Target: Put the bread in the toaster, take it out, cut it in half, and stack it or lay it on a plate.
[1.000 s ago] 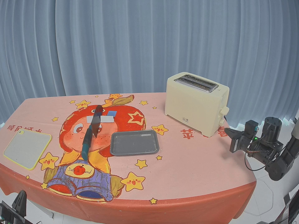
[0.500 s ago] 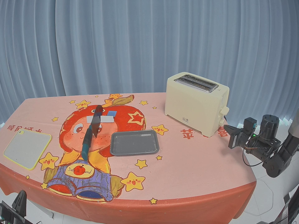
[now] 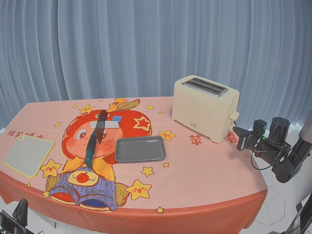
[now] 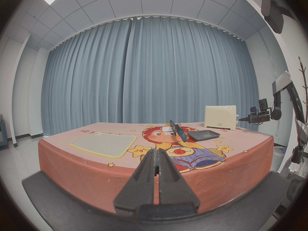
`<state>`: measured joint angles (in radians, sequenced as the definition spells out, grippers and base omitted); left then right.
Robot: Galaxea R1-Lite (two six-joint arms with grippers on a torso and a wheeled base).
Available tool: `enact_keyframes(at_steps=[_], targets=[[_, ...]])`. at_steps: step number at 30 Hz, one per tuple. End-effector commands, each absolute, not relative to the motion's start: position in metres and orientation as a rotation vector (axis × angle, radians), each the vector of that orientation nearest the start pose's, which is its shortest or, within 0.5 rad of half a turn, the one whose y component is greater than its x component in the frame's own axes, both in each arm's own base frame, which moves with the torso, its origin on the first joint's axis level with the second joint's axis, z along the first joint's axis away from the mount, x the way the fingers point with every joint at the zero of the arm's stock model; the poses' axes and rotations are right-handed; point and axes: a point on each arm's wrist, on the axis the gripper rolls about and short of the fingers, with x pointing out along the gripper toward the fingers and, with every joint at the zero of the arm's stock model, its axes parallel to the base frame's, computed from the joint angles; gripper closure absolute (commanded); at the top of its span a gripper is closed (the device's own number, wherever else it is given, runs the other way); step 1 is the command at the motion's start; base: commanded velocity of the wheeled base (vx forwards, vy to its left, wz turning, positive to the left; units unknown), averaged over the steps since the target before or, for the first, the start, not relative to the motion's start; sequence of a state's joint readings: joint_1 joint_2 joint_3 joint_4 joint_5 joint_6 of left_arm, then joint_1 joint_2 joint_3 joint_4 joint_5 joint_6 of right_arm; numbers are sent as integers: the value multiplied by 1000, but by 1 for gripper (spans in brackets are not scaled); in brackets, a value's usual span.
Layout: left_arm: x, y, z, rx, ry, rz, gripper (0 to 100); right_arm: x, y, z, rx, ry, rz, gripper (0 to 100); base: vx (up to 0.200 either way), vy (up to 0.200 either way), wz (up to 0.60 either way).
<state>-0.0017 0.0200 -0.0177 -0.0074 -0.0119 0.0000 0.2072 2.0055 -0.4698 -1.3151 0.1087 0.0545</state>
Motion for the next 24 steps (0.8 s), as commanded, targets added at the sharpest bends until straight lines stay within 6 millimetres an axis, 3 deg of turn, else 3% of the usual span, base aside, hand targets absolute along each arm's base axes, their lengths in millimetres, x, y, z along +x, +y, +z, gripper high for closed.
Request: enact_keyframes(at_steps=[1,24], targets=[[-21,0,77,0,12,-14,100,303,65,77,44,227,306,100,0,0,0],[-21,0,77,0,12,-14,100,303,66,77,42,227,310,100,0,0,0]])
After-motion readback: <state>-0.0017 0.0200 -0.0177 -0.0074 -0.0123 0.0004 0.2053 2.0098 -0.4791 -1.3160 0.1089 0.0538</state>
